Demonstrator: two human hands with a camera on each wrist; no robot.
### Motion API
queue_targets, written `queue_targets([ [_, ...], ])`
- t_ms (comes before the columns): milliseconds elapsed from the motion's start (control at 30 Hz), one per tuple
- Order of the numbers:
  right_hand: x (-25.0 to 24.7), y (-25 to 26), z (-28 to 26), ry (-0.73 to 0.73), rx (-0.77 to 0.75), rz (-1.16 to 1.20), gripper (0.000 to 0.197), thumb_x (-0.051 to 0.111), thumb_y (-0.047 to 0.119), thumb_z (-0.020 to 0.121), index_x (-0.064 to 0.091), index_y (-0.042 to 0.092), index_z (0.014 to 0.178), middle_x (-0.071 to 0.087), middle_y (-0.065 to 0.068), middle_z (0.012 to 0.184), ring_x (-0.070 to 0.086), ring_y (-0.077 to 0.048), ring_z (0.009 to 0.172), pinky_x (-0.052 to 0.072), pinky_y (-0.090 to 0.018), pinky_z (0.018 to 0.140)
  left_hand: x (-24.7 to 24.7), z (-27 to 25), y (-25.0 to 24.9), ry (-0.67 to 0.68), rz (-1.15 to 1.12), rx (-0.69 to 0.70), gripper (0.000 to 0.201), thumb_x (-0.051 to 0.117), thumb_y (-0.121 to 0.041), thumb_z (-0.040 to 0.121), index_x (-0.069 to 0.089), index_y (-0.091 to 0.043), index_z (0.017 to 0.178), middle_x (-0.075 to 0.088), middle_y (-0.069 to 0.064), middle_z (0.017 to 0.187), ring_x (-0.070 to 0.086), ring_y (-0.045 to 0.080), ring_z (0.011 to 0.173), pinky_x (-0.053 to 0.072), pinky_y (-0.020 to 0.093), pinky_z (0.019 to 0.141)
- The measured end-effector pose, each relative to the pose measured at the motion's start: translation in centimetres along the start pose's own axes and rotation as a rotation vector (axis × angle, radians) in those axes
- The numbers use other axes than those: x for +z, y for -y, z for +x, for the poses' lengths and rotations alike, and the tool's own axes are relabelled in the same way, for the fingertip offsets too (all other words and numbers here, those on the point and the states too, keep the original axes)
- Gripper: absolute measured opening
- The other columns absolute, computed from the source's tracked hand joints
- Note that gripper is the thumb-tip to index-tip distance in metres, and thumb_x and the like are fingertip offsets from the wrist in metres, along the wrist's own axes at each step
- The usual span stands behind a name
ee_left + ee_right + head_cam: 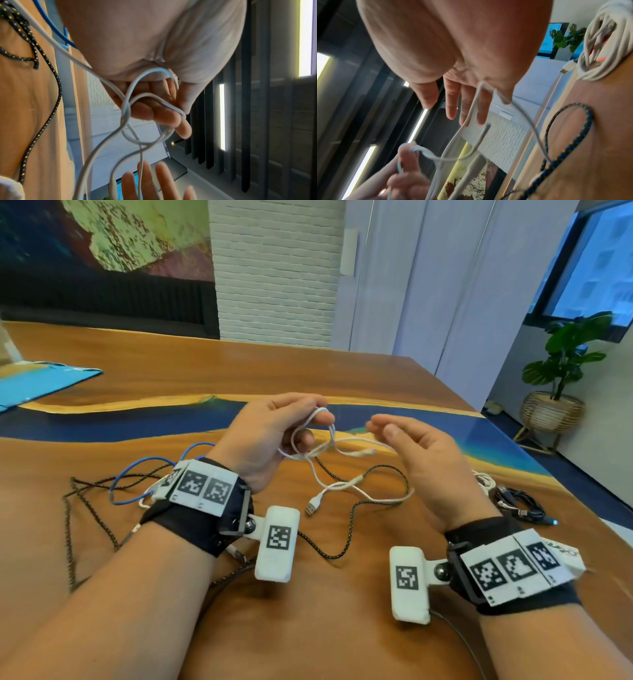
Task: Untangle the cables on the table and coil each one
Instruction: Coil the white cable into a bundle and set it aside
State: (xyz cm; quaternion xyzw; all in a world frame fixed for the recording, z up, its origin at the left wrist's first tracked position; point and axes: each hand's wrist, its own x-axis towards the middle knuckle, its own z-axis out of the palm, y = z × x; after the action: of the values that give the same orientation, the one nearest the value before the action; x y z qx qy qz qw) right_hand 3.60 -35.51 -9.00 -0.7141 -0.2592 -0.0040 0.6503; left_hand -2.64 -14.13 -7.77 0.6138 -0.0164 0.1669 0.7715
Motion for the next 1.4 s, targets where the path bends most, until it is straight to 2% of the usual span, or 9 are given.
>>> queue_targets([
  [133,1.7,-0.3,-0.5,0.204,-0.050,-0.042,0.020,0.065,0.013,0.098,0.074,0.017,0.114,0.078,0.002,0.106,0.071,-0.010,0.104,0.055,-0.024,0.090,0.8,-0.4,0.5,0.124,0.082,-0.026,0.018,0.067,-0.026,0.085,0.080,-0.014,0.091,0.075,0.008,0.082,0.065,0.018,0.067,0.054,0.029,0.067],
  [267,1.5,-0.4,-0.7,0.233,-0.042,-0.100,0.016,0.067,0.020,0.097,0.077,0.014,0.085,0.073,-0.014,0.089,0.067,-0.034,0.090,0.055,-0.043,0.086,1.0,-0.6,0.5,0.078,0.161,-0.033,0.017,0.064,-0.017,0.097,0.080,-0.014,0.092,0.076,0.010,0.084,0.070,0.024,0.080,0.054,0.039,0.081],
  [367,1.2,-0.1,-0.7,0.179,0.103,0.106,0.032,0.061,0.018,0.100,0.075,0.019,0.072,0.066,-0.030,0.091,0.056,-0.038,0.080,0.050,-0.044,0.078,1.5,-0.5,0.5,-0.033,0.199,-0.003,0.016,0.061,-0.015,0.100,0.076,-0.010,0.096,0.077,0.009,0.084,0.071,0.021,0.077,0.055,0.032,0.074],
  [433,0.9,-0.2,-0.6,0.154,0.131,0.224,0.037,0.057,0.016,0.101,0.073,0.018,0.068,0.067,-0.023,0.085,0.055,-0.033,0.078,0.048,-0.038,0.074,1.3,-0.2,0.4,-0.122,0.124,0.007,0.016,0.060,-0.014,0.101,0.074,-0.008,0.096,0.076,0.006,0.079,0.071,0.018,0.071,0.056,0.027,0.066],
  [567,-0.7,-0.1,0.0,0.016,0.131,0.436,0.027,0.051,0.014,0.103,0.065,0.012,0.080,0.072,-0.008,0.082,0.068,-0.024,0.079,0.055,-0.039,0.080,-0.4,0.4,-0.4,-0.231,-0.018,-0.003,0.016,0.057,-0.015,0.103,0.071,-0.010,0.098,0.075,0.003,0.078,0.070,0.017,0.067,0.058,0.024,0.061],
  [667,-1.1,-0.1,0.1,0.049,0.121,0.428,0.008,0.061,0.014,0.095,0.065,0.010,0.101,0.075,-0.011,0.098,0.070,-0.027,0.077,0.058,-0.040,0.075,0.2,-0.1,-0.5,-0.123,0.028,-0.036,0.015,0.059,-0.015,0.101,0.072,-0.007,0.101,0.076,0.006,0.082,0.068,0.018,0.066,0.056,0.023,0.059],
  [733,-0.3,-0.3,0.0,0.130,0.124,0.336,0.022,0.065,0.013,0.093,0.068,0.011,0.115,0.076,-0.011,0.104,0.068,-0.025,0.069,0.059,-0.036,0.068,1.0,-0.6,-0.1,-0.027,0.122,-0.056,0.015,0.061,-0.016,0.100,0.073,-0.008,0.100,0.076,0.007,0.084,0.067,0.017,0.066,0.054,0.024,0.060],
  [967,0.7,-0.5,-0.6,0.239,0.064,0.144,0.018,0.065,0.012,0.097,0.079,0.015,0.087,0.069,-0.009,0.075,0.059,-0.028,0.068,0.054,-0.039,0.065,1.6,-1.1,0.2,0.152,0.177,-0.097,0.031,0.080,-0.019,0.070,0.077,-0.010,0.099,0.071,0.008,0.077,0.066,0.014,0.070,0.051,0.022,0.060],
  [1400,1.4,-0.7,-0.8,0.179,0.042,0.039,0.007,0.077,0.010,0.088,0.077,0.006,0.094,0.077,-0.012,0.078,0.071,-0.017,0.068,0.058,-0.027,0.064,2.0,-1.3,0.2,0.118,0.401,-0.054,0.011,0.085,-0.010,0.078,0.079,-0.014,0.087,0.064,0.015,0.077,0.054,0.025,0.075,0.045,0.039,0.070],
])
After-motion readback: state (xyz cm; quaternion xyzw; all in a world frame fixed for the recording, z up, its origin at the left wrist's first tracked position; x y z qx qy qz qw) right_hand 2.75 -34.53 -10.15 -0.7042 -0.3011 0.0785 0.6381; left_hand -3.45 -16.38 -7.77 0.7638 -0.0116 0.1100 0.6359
